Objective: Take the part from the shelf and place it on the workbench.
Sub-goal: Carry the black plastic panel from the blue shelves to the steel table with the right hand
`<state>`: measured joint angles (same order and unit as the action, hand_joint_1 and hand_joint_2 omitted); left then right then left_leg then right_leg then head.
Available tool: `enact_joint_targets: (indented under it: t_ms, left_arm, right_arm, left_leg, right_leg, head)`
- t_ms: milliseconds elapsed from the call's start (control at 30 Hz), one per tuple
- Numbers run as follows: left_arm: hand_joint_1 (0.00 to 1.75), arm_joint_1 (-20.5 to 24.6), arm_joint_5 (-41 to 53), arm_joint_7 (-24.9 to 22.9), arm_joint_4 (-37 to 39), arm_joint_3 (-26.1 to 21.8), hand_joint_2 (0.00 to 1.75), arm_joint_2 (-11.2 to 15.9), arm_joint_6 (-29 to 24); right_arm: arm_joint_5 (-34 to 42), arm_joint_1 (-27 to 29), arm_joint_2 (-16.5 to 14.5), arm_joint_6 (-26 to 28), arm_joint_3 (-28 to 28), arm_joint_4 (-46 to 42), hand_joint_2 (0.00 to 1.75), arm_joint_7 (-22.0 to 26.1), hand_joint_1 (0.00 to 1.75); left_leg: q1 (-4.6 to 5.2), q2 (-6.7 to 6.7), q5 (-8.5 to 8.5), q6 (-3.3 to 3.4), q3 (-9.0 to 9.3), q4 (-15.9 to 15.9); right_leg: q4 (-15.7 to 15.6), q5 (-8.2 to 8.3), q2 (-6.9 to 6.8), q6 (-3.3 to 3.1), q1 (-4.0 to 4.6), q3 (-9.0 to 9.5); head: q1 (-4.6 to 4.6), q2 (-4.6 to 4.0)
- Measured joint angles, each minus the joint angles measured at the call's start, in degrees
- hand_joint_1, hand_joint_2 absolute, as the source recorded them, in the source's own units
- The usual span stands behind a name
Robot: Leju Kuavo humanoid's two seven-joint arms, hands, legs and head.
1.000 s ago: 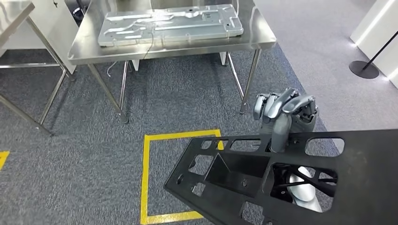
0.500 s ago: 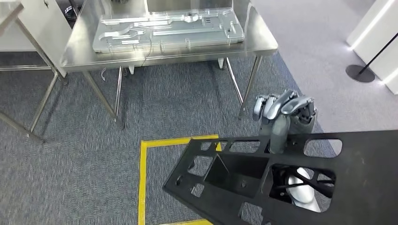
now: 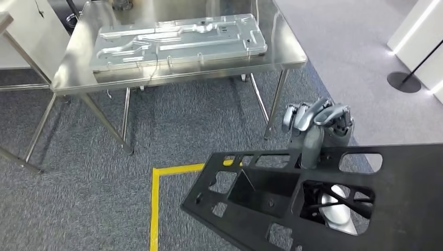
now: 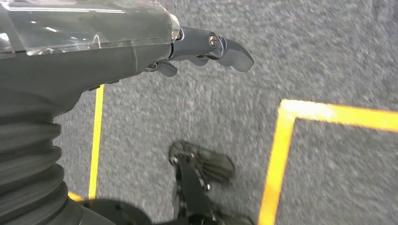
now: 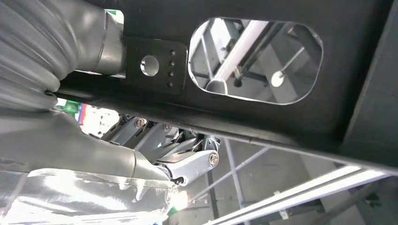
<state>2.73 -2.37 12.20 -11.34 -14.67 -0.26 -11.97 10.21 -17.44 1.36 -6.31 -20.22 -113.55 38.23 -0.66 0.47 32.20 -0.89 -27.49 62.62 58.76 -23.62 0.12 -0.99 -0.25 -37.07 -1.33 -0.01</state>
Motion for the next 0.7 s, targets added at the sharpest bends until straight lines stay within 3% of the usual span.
enact_joint_targets:
  t_ms: [100,133,167,200,267,333,433,500,533,633,667,700]
  left_arm:
    - [0.00,-0.1,0.0,0.0,0.0,-0.1,1.75,0.0,0.0]
    - [0.00,-0.2,0.0,0.0,0.0,-0.1,1.75,0.0,0.0]
    - [0.00,-0.3,0.0,0.0,0.0,-0.2,1.75,0.0,0.0]
    - [0.00,-0.4,0.0,0.0,0.0,-0.3,1.75,0.0,0.0]
    - [0.00,-0.5,0.0,0.0,0.0,-0.5,1.75,0.1,0.0]
    - [0.00,-0.5,0.0,0.0,0.0,-0.7,1.75,0.3,0.0]
    - [0.00,-0.6,-0.1,0.0,0.0,-0.9,1.75,0.3,-0.1]
    - [0.00,-0.5,-0.2,0.0,0.0,-1.0,1.75,0.3,-0.1]
    - [0.00,-0.5,-0.2,0.0,0.0,-1.0,1.75,0.3,-0.1]
    - [0.00,-0.4,-0.3,0.1,0.0,-1.0,1.75,0.3,-0.1]
    - [0.00,-0.5,-0.4,0.1,0.0,-1.0,1.75,0.3,-0.1]
    - [0.00,-0.6,-0.4,0.1,0.0,-1.0,1.75,0.3,-0.1]
  right_arm:
    - [0.0,-0.1,0.0,0.0,0.0,0.0,1.75,0.0,1.75]
    - [0.0,-0.1,0.0,0.0,0.0,0.0,1.75,0.0,1.75]
    - [0.0,-0.1,0.0,0.0,0.0,0.1,1.75,-0.1,1.75]
    - [0.0,-0.1,0.0,0.0,0.0,0.1,1.75,-0.1,1.75]
    - [0.0,-0.1,0.0,0.0,0.0,0.1,1.75,-0.2,1.75]
    - [0.0,-0.2,0.0,0.0,0.0,0.2,1.75,-0.2,1.75]
    - [0.0,-0.3,0.0,0.0,-0.1,0.2,1.75,-0.3,1.75]
    - [0.0,-0.5,0.0,0.0,-0.2,0.2,1.75,-0.2,1.75]
    - [0.0,-0.6,0.0,0.0,-0.2,0.3,1.75,-0.2,1.75]
    - [0.0,-0.7,0.0,0.0,-0.3,0.4,1.75,-0.2,1.75]
    - [0.0,-0.7,0.0,0.0,-0.3,0.5,1.75,-0.2,1.75]
    - [0.0,-0.7,0.0,0.0,-0.3,0.5,1.75,-0.2,1.75]
  left_leg:
    - [-0.10,-0.07,3.73,-0.52,-7.04,9.9]
    - [-0.09,-0.07,4.82,-0.55,-8.95,11.5]
    - [-0.07,-0.08,4.82,-0.43,-10.08,11.5]
    - [-0.02,-0.08,3.41,-0.19,-10.32,9.6]
    - [0.32,-0.12,-2.42,0.75,-9.04,2.6]
    - [0.78,-0.25,-5.61,1.62,-7.83,-2.4]
    - [0.88,-0.41,-6.04,2.62,-6.48,-4.5]
    - [0.63,-0.43,-6.34,3.09,-5.06,-5.3]
    - [0.54,-0.44,-6.31,3.21,-4.50,-5.5]
    - [0.47,-0.47,-5.38,3.26,-3.62,-5.5]
    - [0.41,-0.50,-4.92,3.14,-3.17,-5.5]
    - [0.30,-0.54,-4.42,2.95,-2.57,-5.5]
  right_leg:
    - [-0.3,-1.49,0.10,-0.59,0.11,1.78]
    - [-0.3,-2.02,0.21,-0.64,0.18,2.43]
    - [-0.3,-2.56,0.33,-0.64,0.26,3.16]
    - [-0.3,-3.09,0.44,-0.61,0.35,3.96]
    - [-0.3,-4.13,0.52,-0.47,0.54,5.52]
    - [-0.4,-4.99,0.65,0.02,0.64,6.44]
    - [0.1,-5.03,0.74,1.23,0.56,7.06]
    - [2.5,-5.69,0.61,1.90,0.46,6.35]
    - [4.9,-6.65,0.55,2.19,0.32,4.91]
    - [14.0,-10.49,0.48,3.04,-0.27,-1.80]
    - [14.7,-10.82,0.42,3.30,-0.52,-3.19]
    - [13.5,-9.94,0.33,3.52,-0.75,-3.54]
  head:
    - [0.00,-0.02]
    - [0.00,-0.02]
    - [-0.01,-0.02]
    - [-0.01,-0.02]
    - [0.00,-0.02]
    - [0.01,-0.01]
    - [0.01,0.00]
    - [0.02,-0.01]
    - [0.02,-0.01]
    - [0.02,-0.01]
    - [0.02,0.00]
    - [0.02,0.00]
